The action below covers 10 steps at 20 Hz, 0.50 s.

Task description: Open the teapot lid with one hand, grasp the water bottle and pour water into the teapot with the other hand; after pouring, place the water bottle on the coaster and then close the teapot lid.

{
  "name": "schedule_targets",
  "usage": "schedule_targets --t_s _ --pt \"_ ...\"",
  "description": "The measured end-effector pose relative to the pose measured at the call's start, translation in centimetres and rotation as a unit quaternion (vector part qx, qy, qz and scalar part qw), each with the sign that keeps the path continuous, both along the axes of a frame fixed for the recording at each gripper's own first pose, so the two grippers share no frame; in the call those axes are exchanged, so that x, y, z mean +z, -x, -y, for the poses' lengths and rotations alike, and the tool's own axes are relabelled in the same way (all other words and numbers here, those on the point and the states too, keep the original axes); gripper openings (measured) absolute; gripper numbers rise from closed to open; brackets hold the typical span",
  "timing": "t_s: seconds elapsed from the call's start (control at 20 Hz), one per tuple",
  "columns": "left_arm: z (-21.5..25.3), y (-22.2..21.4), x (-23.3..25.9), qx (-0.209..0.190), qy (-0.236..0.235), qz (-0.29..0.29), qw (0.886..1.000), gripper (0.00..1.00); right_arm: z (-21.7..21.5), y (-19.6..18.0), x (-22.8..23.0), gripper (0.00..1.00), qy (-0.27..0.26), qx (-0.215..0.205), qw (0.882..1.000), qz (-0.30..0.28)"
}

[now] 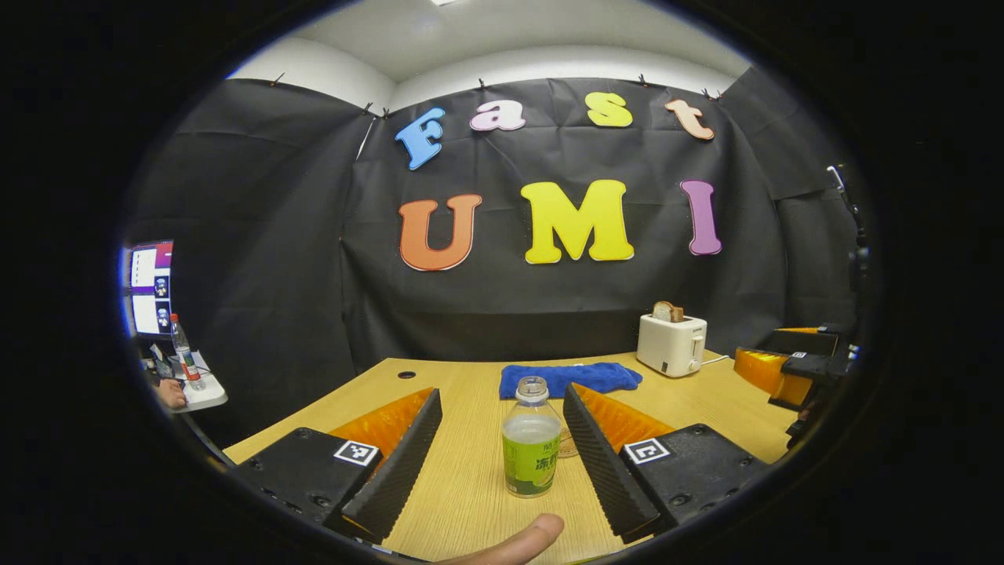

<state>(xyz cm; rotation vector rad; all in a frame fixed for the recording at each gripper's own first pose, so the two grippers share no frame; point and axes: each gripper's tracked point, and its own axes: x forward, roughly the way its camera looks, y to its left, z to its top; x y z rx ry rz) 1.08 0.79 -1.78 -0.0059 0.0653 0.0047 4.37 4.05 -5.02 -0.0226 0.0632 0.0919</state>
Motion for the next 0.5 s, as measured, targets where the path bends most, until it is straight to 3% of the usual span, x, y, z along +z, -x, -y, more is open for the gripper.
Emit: schedule_targets --t_s 0.3,0.5 --pt "-0.6 -0.2 -0.5 0.007 0.003 -0.006 1.000 0.98 -4.2 -2.8 -3.3 0.96 -0.001 0.034 0.999 0.012" --pt "-1.3 -0.6 -0.6 0.011 0.009 -0.006 1.000 0.98 -6.2 -4.7 -7.0 0.97 -0.015 0.050 0.998 -0.018"
